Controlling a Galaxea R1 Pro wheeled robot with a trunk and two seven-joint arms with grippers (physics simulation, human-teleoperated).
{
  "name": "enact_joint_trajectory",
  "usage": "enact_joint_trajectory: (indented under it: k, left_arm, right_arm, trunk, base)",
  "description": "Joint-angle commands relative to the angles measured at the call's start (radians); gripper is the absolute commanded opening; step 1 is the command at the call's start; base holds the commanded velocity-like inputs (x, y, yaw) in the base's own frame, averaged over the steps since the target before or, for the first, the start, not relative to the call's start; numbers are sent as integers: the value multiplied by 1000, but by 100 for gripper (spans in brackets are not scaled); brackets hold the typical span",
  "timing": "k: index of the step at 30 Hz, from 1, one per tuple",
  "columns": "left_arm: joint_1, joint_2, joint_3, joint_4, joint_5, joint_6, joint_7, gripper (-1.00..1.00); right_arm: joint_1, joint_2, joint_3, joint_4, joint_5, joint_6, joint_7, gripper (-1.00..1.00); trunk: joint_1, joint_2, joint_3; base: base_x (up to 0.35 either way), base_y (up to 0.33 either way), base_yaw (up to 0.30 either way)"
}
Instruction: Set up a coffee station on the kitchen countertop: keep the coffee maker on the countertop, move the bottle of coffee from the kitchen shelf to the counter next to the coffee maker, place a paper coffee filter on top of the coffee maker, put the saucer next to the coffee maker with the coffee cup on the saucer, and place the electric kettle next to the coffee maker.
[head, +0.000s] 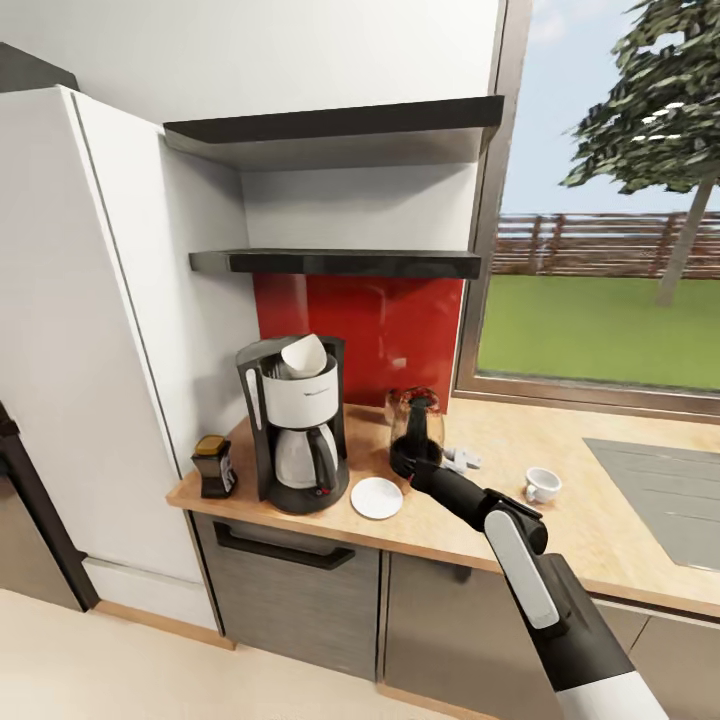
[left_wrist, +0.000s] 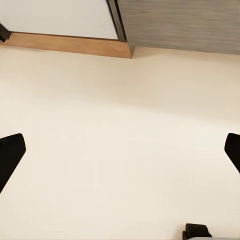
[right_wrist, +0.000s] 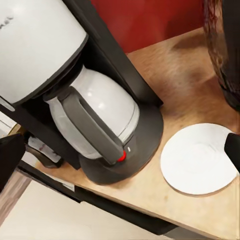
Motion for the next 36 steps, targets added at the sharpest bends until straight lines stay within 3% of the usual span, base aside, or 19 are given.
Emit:
enact_joint_trajectory:
  k: [1,2,4,6,9,10,14,18,19,22,26,36]
  left_arm:
    - [0,0,0,1,1,-3,1,100]
    - [0,-1,0,1,1,-3,1,100]
    - [0,-1,0,1,1,-3,1,100]
    - [0,-1,0,1,1,-3,1,100]
    - [0,-1,0,1,1,-3,1,100]
    - [0,-4,0,1,1,-3,1,100]
    - [0,-8,0,2,0,-3,1,100]
    - [0,-9,0,2,0,-3,1,100]
    - [0,-9,0,2,0,-3,1,100]
    - [0,-9,0,2,0,-3,1,100]
    - [0,-9,0,1,0,-3,1,100]
    - [0,-10,0,2,1,-4,1,100]
  right_arm:
    - [0,0,1,1,8,-5,-15,100]
    - [0,0,2,4,27,-26,-35,100]
    - [0,2,14,35,113,-163,-109,100]
    - [0,2,54,84,176,-293,-147,100]
    - [0,2,119,153,234,-436,-167,100]
    - [0,3,160,190,253,-489,-172,100]
    - [0,4,214,222,270,-530,-194,100]
    - [0,4,234,228,279,-538,-264,100]
    - [0,4,266,230,298,-541,-279,100]
    - [0,5,294,234,330,-548,-302,100]
    - [0,41,302,234,381,-561,-422,100]
    - [0,52,300,236,411,-565,-443,100]
  trunk:
    - [0,-1,0]
    - [0,-1,0]
    - [0,-1,0]
    - [0,-1,0]
    - [0,-1,0]
    - [0,-1,0]
    - [0,-1,0]
    - [0,-1,0]
    - [0,-1,0]
    - [0,-1,0]
    - [0,-1,0]
    - [0,-1,0]
  base:
    - [-3,12,0]
    - [-2,8,0]
    - [-1,3,0]
    - [0,1,0]
    - [0,0,0]
    - [0,0,0]
    - [0,0,0]
    - [0,0,0]
    - [0,0,0]
    - [0,0,0]
    - [0,0,0]
    - [5,0,0]
